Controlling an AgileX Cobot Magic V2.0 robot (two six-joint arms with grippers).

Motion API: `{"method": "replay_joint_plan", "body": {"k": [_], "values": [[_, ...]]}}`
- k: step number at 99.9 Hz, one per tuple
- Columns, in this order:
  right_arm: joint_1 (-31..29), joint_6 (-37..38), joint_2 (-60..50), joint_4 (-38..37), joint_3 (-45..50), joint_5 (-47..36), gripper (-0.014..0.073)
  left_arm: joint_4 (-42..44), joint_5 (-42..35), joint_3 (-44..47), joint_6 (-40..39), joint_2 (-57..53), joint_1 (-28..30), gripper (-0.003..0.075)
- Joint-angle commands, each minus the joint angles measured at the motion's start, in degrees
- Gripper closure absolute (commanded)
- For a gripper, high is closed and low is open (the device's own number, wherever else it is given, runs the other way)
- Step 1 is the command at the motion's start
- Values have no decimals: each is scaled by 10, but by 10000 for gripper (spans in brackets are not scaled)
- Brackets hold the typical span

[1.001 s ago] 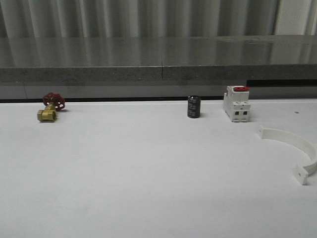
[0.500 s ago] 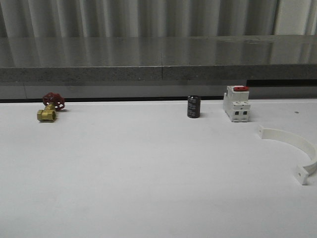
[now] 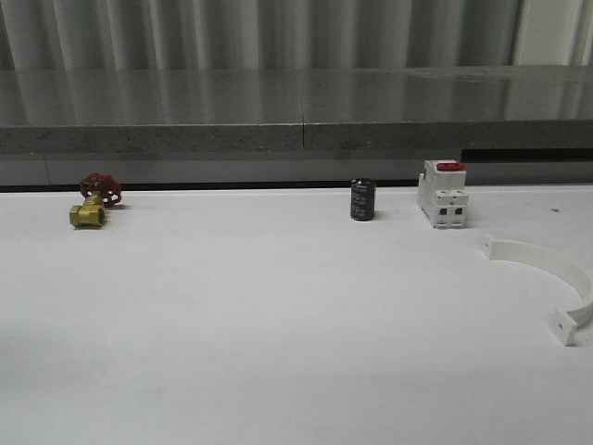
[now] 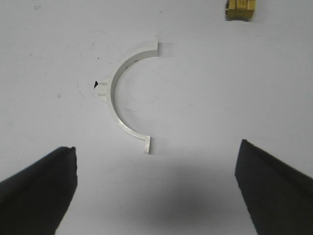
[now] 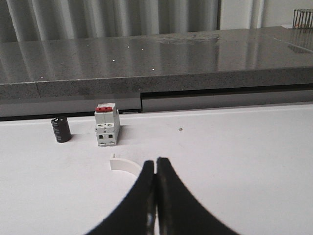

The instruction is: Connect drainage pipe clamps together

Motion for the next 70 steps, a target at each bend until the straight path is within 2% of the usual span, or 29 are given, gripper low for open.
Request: {"method": "replay_joint_plan", "body": {"k": [1,33,70], "values": [[-2,-5,-11,0,-9,-51,662,-37,-30,-46,38,37,21,81],[-2,-5,-11,0,-9,-51,662,-48,-29,-137,79,202,78,81],[-2,-5,-11,0,-9,-51,662,-48,-62,-182,90,325,85,81]]}}
